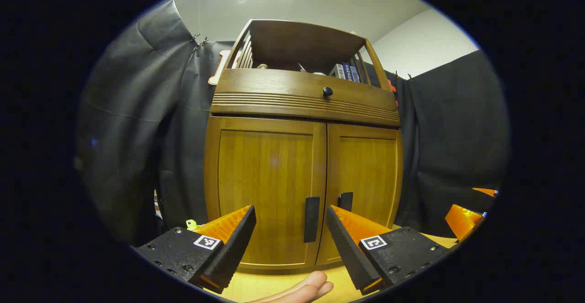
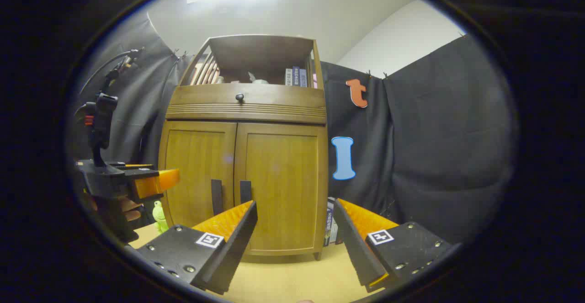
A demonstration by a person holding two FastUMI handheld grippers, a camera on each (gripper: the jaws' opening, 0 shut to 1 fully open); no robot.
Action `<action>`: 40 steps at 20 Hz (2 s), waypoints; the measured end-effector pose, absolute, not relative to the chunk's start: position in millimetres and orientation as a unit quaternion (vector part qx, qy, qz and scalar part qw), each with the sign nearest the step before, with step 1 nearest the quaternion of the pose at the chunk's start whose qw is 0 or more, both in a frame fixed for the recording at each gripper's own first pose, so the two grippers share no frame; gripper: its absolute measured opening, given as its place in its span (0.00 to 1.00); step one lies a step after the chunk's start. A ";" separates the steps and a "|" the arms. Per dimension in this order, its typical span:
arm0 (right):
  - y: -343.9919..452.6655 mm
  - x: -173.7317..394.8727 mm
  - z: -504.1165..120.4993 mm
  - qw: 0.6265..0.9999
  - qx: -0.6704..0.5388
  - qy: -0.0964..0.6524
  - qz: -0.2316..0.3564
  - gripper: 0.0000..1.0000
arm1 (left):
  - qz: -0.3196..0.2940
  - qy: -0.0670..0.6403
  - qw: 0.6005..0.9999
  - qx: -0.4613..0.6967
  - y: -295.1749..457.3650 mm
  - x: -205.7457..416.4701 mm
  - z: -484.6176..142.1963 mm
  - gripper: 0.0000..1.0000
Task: Open the right door of the double-door shoe cabinet with the right hand, and open the left door with the left hand.
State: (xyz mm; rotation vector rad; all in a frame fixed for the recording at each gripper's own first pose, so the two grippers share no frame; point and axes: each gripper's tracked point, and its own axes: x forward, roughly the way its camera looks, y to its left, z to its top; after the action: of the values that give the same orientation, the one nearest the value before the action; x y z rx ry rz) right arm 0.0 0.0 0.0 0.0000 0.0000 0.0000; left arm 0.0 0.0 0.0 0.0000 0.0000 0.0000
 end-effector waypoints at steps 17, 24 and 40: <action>0.9 39.7 4.7 1.000 -0.016 0.010 0.022 0.98 | -0.006 0.009 1.000 -0.007 7.5 7.0 -1.9 0.92; 36.6 112.4 -2.0 0.997 -0.031 0.033 0.066 0.99 | 0.002 0.017 1.000 -0.022 24.8 13.9 -3.7 0.92; 135.3 223.1 -93.7 0.983 -0.007 0.148 0.110 0.73 | 0.012 0.032 0.999 -0.039 38.4 24.3 -10.9 0.95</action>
State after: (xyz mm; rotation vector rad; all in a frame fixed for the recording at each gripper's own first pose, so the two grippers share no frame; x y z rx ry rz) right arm 223.1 135.3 -93.7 -0.0136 0.2980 0.2210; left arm 24.3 38.4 -10.9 -0.0790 0.0643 0.0249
